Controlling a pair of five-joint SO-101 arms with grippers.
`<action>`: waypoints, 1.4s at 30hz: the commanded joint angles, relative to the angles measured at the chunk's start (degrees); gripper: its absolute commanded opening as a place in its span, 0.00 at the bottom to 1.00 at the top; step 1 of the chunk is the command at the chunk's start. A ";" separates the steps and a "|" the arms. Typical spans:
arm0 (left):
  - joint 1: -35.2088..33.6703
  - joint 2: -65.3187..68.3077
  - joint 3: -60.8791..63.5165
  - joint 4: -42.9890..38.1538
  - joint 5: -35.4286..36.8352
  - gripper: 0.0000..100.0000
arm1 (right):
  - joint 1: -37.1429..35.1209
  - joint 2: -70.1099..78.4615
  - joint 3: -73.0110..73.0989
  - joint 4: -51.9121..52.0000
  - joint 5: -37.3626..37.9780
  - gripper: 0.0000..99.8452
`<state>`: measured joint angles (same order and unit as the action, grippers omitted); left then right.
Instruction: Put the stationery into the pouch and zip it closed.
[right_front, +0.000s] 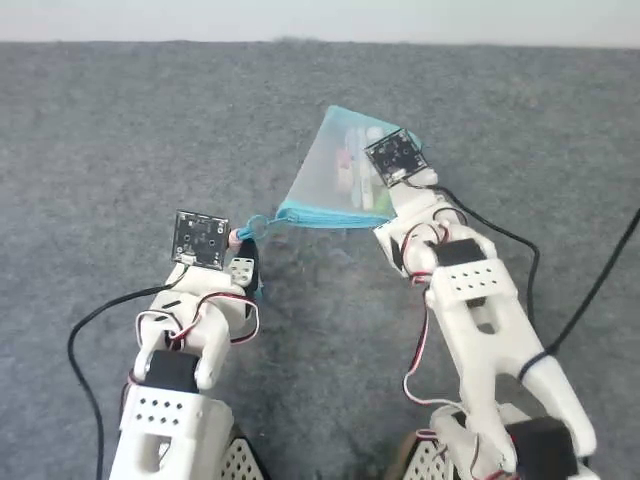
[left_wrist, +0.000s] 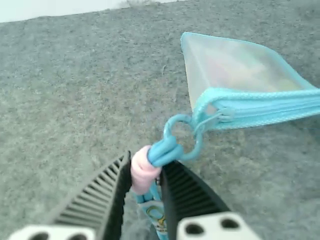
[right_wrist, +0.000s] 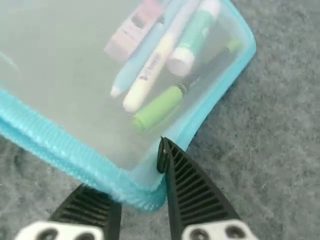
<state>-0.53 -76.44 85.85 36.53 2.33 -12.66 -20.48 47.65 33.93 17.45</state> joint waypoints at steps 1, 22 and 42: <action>-2.37 0.26 -3.30 -2.02 0.79 0.01 | 6.55 1.54 -2.99 -1.10 -2.29 0.01; 1.23 0.26 -3.47 0.97 0.79 0.25 | 2.68 -3.21 -2.73 5.76 -4.84 0.26; -1.85 -21.19 4.53 -1.23 3.78 0.25 | -1.10 -45.23 25.67 4.70 -4.92 0.26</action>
<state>-2.11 -87.78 88.22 36.00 5.76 -13.63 -59.69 72.09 36.75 13.14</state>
